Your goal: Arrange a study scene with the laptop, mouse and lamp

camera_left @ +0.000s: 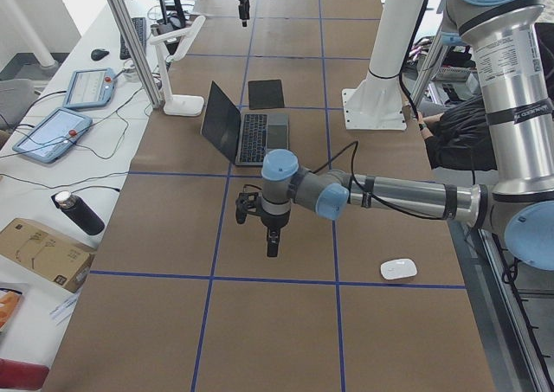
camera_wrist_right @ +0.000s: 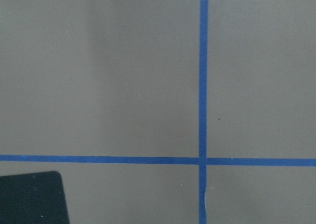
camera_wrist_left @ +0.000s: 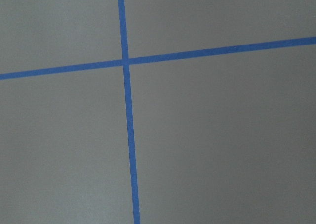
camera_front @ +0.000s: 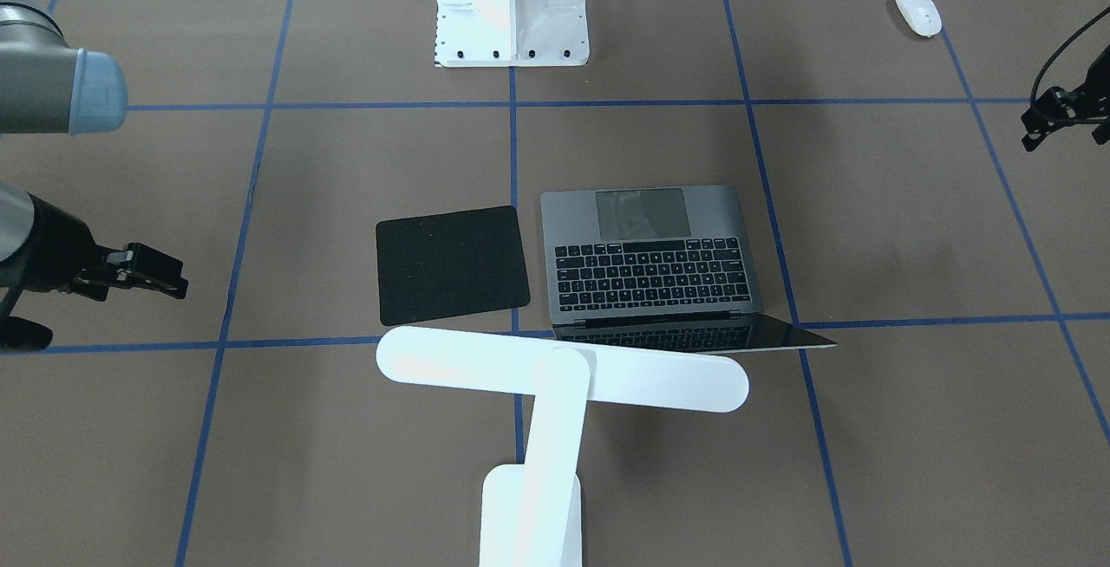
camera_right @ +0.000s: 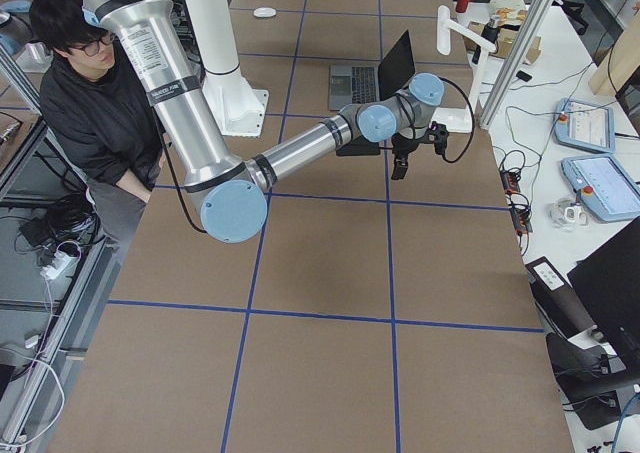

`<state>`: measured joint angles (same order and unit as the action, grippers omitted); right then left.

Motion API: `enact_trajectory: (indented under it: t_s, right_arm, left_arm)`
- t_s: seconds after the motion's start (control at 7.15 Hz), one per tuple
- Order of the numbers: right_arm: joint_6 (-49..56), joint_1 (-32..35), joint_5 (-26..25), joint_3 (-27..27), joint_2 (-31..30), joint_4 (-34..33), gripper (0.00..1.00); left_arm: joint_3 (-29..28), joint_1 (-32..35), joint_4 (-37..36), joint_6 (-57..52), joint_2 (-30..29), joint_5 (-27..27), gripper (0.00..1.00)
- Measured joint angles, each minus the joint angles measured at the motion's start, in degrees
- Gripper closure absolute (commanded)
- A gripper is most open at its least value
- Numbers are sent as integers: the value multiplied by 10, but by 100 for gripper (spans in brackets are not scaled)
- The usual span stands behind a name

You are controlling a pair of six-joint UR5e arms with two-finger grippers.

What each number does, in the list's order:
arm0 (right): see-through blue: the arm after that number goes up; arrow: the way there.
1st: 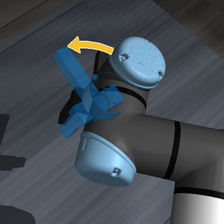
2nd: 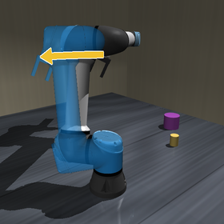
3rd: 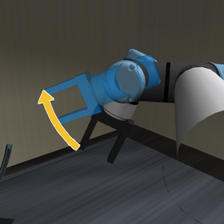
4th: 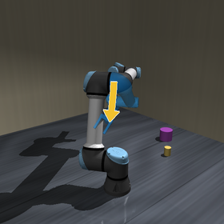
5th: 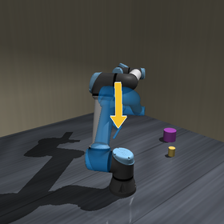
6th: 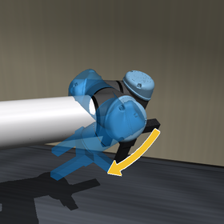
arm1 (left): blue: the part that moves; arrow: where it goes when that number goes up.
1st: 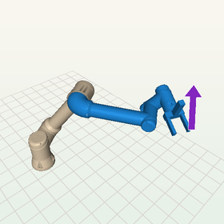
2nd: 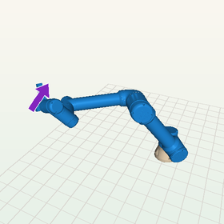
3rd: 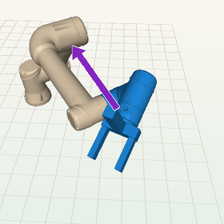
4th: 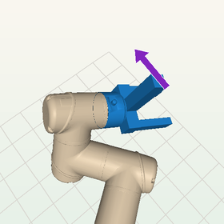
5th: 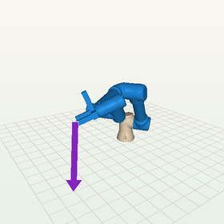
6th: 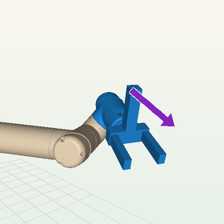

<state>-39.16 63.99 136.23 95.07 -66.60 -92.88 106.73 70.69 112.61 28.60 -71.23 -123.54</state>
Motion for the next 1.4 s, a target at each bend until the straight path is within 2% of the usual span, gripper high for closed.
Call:
enact_trajectory:
  t_s: [0.28,0.42,0.7,0.84,1.26,1.4]
  right_arm:
    - [1,3,-3,43,-35,-7,1]
    - [0,3,-3,53,-42,-7,1]
    - [0,1,-5,58,-42,-7,1]
    - [0,1,-6,58,-41,-6,1]
    - [0,1,-13,60,-39,-5,1]
    - [0,1,-14,60,-39,-5,1]
  left_arm:
    - [-27,-11,94,53,60,-16,0]
    - [-30,-42,123,109,74,-24,0]
    - [-32,-156,201,252,96,-23,0]
    - [-33,-194,240,284,117,-21,0]
    - [-34,-222,389,303,213,-32,0]
    - [-36,-224,416,310,230,-34,0]
